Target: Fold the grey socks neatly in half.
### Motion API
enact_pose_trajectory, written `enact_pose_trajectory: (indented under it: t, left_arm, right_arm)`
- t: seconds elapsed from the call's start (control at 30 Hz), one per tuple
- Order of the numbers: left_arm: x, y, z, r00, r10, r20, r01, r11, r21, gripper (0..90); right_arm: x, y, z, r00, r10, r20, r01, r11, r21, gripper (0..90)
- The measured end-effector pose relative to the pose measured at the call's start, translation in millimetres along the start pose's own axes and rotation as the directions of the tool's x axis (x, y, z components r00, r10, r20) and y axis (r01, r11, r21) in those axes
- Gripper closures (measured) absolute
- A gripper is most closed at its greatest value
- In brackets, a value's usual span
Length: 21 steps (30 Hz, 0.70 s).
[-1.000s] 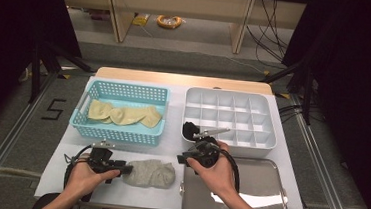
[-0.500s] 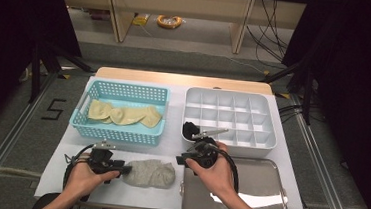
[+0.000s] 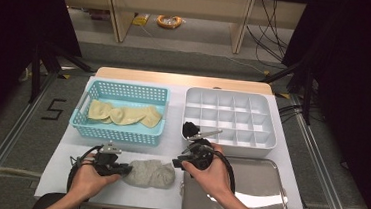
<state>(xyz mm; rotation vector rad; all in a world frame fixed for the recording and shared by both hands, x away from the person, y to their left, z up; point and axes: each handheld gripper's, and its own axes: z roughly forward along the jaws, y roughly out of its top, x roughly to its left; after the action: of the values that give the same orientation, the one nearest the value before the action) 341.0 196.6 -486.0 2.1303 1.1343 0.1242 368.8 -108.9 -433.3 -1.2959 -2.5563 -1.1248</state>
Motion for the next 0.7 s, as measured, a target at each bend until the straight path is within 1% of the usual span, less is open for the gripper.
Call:
enact_pose_trajectory:
  t: [0.03,0.1,0.13,0.17,0.2,0.23,0.3,0.33,0.37,0.4,0.43,0.47,0.5,0.53,0.57,0.63,0.7]
  left_arm:
    - [1.2,0.3,-0.8,0.9998,-0.014,0.012,0.015,0.9999,-0.004,84.0]
    - [2.8,1.9,-5.0,0.9989,-0.033,0.034,0.033,0.9994,-0.012,84.1]
    - [2.7,3.5,-9.0,0.9982,-0.043,0.042,0.044,0.9988,-0.023,84.1]
    - [2.6,4.8,-11.9,0.9972,-0.051,0.055,0.053,0.9982,-0.030,84.1]
    - [2.5,5.2,-13.5,0.9967,-0.053,0.062,0.055,0.9978,-0.038,84.1]
    - [1.7,6.0,-14.6,0.9946,-0.068,0.078,0.072,0.9962,-0.049,84.1]
    - [1.0,6.9,-17.5,0.9940,-0.072,0.083,0.077,0.9953,-0.058,84.1]
    - [1.0,7.8,-19.3,0.9915,-0.076,0.105,0.083,0.9948,-0.059,84.1]
    - [0.7,8.7,-21.2,0.9915,-0.071,0.109,0.077,0.9956,-0.053,84.1]
    - [0.4,9.4,-22.2,0.9911,-0.069,0.114,0.076,0.9958,-0.052,84.1]
    - [-1.3,9.7,-22.2,0.9907,-0.073,0.114,0.082,0.9942,-0.070,84.0]
    - [-2.0,10.5,-23.2,0.9901,-0.074,0.120,0.082,0.9946,-0.064,84.0]
    - [-2.4,10.9,-23.9,0.9891,-0.073,0.128,0.082,0.9944,-0.066,84.1]
    - [-2.8,11.7,-25.1,0.9890,-0.072,0.129,0.080,0.9951,-0.058,84.1]
    - [-3.6,12.2,-26.0,0.9880,-0.073,0.137,0.082,0.9943,-0.067,84.1]
    - [-4.4,13.5,-27.5,0.9868,-0.073,0.145,0.084,0.9939,-0.071,84.0]
    - [-4.2,15.8,-29.8,0.9830,-0.074,0.168,0.085,0.9948,-0.057,84.1]
  right_arm:
    - [0.5,0.7,0.6,1.0000,-0.008,-0.005,0.008,1.000,0.017,72.6]
    - [2.3,1.7,2.5,0.9998,-0.019,-0.010,0.020,0.999,0.025,75.7]
    - [4.5,2.3,2.9,0.9998,-0.014,-0.010,0.014,0.999,0.035,77.7]
    - [6.0,3.2,4.5,0.9995,-0.022,-0.022,0.023,0.999,0.040,80.0]
    - [9.6,4.1,4.6,0.9999,-0.002,-0.015,0.003,0.998,0.064,83.4]
    - [11.1,4.7,5.6,0.9999,-0.001,-0.014,0.001,0.998,0.070,85.3]
    - [15.6,6.7,9.4,0.9998,-0.009,-0.020,0.010,0.996,0.087,90.0]
    - [17.6,7.5,11.0,0.9998,-0.010,-0.019,0.011,0.996,0.094,90.0]
    - [20.8,8.5,14.7,0.9994,-0.015,-0.031,0.019,0.994,0.107,90.0]
    - [22.2,9.2,18.7,0.9988,-0.030,-0.039,0.035,0.993,0.110,90.0]
    - [23.9,9.7,21.7,0.9985,-0.029,-0.047,0.034,0.992,0.118,90.0]
    - [26.0,10.4,26.5,0.9985,-0.023,-0.049,0.029,0.991,0.132,90.0]
    - [26.3,10.9,31.3,0.9973,-0.043,-0.059,0.050,0.990,0.130,90.0]
    - [28.3,11.2,34.6,0.9983,-0.023,-0.054,0.031,0.988,0.150,90.0]
    - [28.2,11.4,38.3,0.9966,-0.043,-0.071,0.052,0.989,0.139,90.0]
    - [29.9,11.8,45.4,0.9963,-0.036,-0.078,0.047,0.987,0.154,90.0]
    - [31.0,11.9,51.7,0.9962,-0.031,-0.081,0.045,0.985,0.166,90.0]
